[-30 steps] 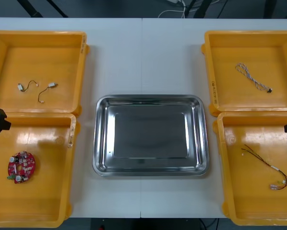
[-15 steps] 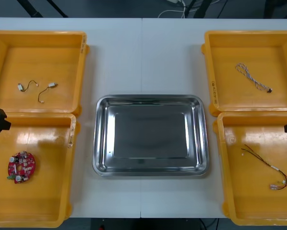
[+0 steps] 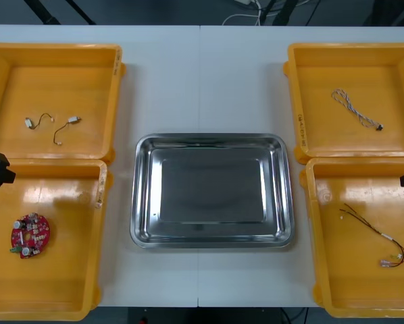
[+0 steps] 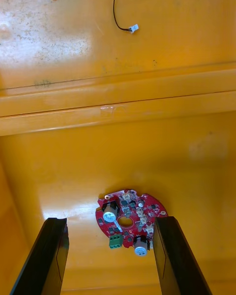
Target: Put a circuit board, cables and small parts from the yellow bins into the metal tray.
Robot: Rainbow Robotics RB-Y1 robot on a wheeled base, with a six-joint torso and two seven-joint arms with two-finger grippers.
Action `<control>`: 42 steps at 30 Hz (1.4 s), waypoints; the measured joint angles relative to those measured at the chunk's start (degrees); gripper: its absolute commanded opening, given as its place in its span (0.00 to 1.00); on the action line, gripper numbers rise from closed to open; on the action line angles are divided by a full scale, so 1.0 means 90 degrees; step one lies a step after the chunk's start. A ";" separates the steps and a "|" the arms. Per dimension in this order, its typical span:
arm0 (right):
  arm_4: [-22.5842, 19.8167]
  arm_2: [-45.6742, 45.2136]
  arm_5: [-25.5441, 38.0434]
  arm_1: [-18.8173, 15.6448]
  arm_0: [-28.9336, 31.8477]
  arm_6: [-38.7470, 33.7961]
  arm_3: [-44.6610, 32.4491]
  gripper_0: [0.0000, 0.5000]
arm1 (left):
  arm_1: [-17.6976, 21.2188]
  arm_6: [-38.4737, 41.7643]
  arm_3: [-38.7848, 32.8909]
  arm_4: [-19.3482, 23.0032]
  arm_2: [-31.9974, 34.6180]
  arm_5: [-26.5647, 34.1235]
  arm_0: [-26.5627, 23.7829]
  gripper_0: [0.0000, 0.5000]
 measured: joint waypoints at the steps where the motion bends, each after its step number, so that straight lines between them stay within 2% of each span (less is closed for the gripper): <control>1: 0.0000 0.0000 0.0000 0.0000 0.0000 0.0000 0.0000 1.00 | 0.0000 0.0000 0.0000 0.0000 0.0000 0.0000 0.0000 1.00; 42: 0.0000 0.0000 0.0000 0.0000 0.0000 0.0000 0.0000 1.00 | 0.0000 0.0000 0.0000 0.0000 0.0000 0.0000 0.0000 1.00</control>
